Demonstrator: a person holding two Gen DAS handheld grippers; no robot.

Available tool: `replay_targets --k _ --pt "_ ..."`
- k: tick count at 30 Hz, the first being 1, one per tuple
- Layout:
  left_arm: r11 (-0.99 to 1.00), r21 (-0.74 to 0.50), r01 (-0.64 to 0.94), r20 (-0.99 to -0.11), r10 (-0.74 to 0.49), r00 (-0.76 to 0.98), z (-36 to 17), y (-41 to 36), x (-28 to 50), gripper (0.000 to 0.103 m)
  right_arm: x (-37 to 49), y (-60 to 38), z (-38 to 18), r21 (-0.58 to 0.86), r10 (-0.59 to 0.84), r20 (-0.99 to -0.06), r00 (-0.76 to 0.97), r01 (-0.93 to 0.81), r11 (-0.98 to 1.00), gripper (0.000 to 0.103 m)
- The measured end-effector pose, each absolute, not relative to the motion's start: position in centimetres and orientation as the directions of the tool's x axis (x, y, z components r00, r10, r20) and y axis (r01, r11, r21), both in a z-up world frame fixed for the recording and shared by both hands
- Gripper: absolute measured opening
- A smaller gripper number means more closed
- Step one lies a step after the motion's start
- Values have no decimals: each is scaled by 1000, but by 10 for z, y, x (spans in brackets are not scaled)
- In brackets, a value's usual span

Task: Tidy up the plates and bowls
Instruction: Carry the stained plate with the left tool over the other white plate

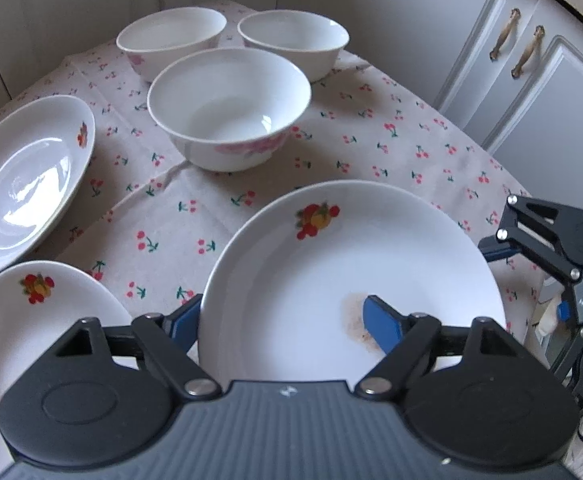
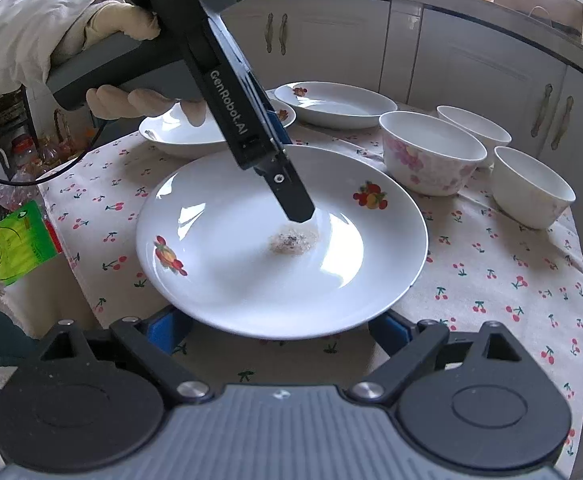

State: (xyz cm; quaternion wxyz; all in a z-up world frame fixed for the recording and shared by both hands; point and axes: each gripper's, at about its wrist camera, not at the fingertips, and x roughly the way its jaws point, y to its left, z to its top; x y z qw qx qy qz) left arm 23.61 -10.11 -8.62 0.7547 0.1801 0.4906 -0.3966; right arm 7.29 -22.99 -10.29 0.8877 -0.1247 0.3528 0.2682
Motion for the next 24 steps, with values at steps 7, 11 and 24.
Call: replay_targets --k 7,11,24 --pt "621 -149 769 -875 -445 190 -86 -97 238 83 73 -228 -103 -38 379 -696 610 -558 829 97" --pt "619 -144 772 -872 -448 197 -84 -97 238 83 74 -227 -102 -39 373 -697 612 -552 833 97" --pt "632 -136 763 -847 -474 241 -63 -86 242 83 78 -223 -89 -57 377 -676 633 -555 830 97"
